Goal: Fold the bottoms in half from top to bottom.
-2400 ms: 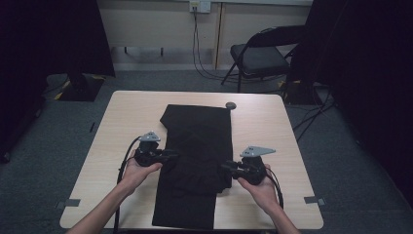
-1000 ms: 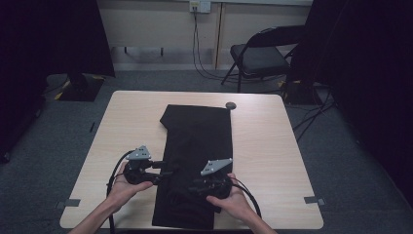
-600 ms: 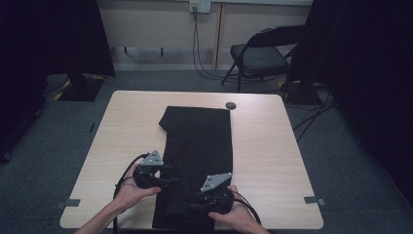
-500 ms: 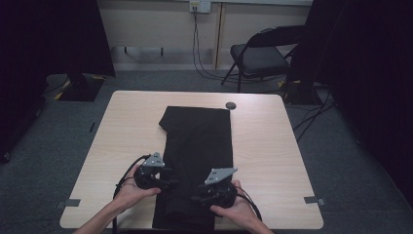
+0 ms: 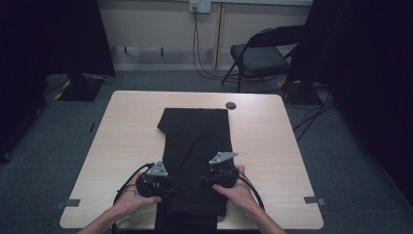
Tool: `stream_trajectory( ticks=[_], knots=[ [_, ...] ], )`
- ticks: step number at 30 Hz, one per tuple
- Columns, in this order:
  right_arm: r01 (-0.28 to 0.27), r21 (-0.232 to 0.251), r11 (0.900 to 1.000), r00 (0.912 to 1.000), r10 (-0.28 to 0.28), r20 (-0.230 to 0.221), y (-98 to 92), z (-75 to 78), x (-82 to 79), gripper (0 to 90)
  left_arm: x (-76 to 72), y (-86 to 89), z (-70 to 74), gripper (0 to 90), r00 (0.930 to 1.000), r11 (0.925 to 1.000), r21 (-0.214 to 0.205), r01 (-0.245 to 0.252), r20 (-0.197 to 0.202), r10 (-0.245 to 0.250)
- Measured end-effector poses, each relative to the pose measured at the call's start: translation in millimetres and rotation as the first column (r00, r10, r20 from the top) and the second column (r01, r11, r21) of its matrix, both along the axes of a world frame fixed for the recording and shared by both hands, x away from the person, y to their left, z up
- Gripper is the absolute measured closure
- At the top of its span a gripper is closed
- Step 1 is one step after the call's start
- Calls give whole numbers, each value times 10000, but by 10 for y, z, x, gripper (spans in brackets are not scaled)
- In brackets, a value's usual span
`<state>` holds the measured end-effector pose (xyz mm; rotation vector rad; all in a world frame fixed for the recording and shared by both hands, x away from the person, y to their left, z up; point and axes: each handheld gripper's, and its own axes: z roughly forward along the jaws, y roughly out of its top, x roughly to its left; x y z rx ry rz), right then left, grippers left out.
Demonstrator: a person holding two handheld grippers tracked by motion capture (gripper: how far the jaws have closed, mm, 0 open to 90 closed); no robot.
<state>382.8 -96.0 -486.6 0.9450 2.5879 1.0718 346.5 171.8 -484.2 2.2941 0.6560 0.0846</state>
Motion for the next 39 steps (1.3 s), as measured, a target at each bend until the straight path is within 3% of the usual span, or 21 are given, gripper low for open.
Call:
stream_trajectory(
  ticks=[1, 3, 6, 8, 10, 12, 13, 15, 16, 17, 18, 19, 21, 22, 23, 24, 26, 32, 35, 37, 39],
  knots=[
    [-110, -102, 9999, 9999, 110, -18, -1, 6, -27, 415, -13, -8, 0, 554, 9996, 9997, -228, 45, -262, -51],
    [-293, -217, 9993, 9995, 296, 148, -7, -2, -107, 411, -16, -10, 50, 524, 9999, 9986, -520, -80, -147, 73],
    [-607, -264, 9978, 9980, 611, 140, -2, -7, -188, 406, 114, 74, 194, 469, 9949, 9839, -1479, -1001, -44, 1006],
    [-692, -329, 9971, 9976, 695, 75, 11, -1, -232, 392, 207, 93, 247, 454, 9891, 9801, -1416, -1390, 286, 1444],
    [-796, -376, 9961, 9968, 795, -35, 10, 11, -278, 393, 355, 105, 253, 455, 9855, 9791, -1258, -1599, 361, 1656],
    [-1117, -759, 9908, 9930, 1083, -479, 15, 84, -272, 418, 527, 115, 215, 464, 9782, 9756, -1048, -1930, 566, 1996],
    [-1027, -661, 9925, 9939, 996, -483, 1, 137, -244, 421, 616, 128, 192, 474, 9701, 9679, -1039, -2290, 576, 2358],
    [-272, 62, 9996, 9994, 273, -200, -38, 232, -144, 404, 777, 154, 141, 472, 9651, 9576, -1298, -2571, 165, 2613],
    [-72, 426, 9991, 9997, 81, -224, -46, 253, -73, 398, 847, 142, 127, 472, 9662, 9629, -931, -2534, 255, 2567],
    [20, 429, 9991, 9999, -13, -168, -37, 252, 7, 399, 898, 128, 110, 472, 9648, 9637, -809, -2546, 468, 2588],
    [214, 268, 9994, 9998, -215, 24, -20, 235, 86, 399, 955, 132, 72, 478, 9554, 9519, -1084, -2866, 410, 2923],
    [475, 400, 9981, 9989, -475, -21, -14, 197, 191, 399, 982, 127, 38, 470, 9527, 9480, -1116, -2980, 264, 3026],
    [895, 537, 9945, 9959, -886, -189, -10, 142, 315, 390, 1004, 80, -59, 461, 9632, 9625, -530, -2662, 232, 2677],
    [1098, 381, 9932, 9940, -1098, -8, -4, 116, 365, 387, 985, 61, -69, 457, 9657, 9664, -481, -2526, 500, 2549],
    [1198, 302, 9923, 9928, -1199, 26, -4, 91, 407, 384, 978, 49, -59, 458, 9651, 9661, -405, -2550, 508, 2569],
    [1250, 274, 9918, 9922, -1249, -54, -14, 62, 443, 381, 964, 36, -51, 458, 9665, 9674, -339, -2509, 479, 2523],
    [1294, 173, 9914, 9913, -1289, -252, -48, 0, 472, 379, 909, -3, -59, 460, 9725, 9759, -1, -2181, 841, 2173],
    [785, -72, 9969, 9966, -787, -258, -136, 7, 369, 378, 713, -71, -62, 452, 9818, 9824, -311, -1841, 407, 1852],
    [566, 34, 9984, 9979, -565, -323, -214, 5, 265, 377, 581, -117, -49, 452, 9881, 9887, -173, -1486, 363, 1492],
    [588, 104, 9982, 9963, -581, -629, -256, 20, 191, 375, 499, -137, -44, 452, 9902, 9902, -221, -1376, 221, 1381],
    [345, -88, 9994, 9979, -349, -548, -279, 25, 80, 375, 426, -152, -35, 452, 9936, 9936, -170, -1119, 134, 1122]
  ],
)
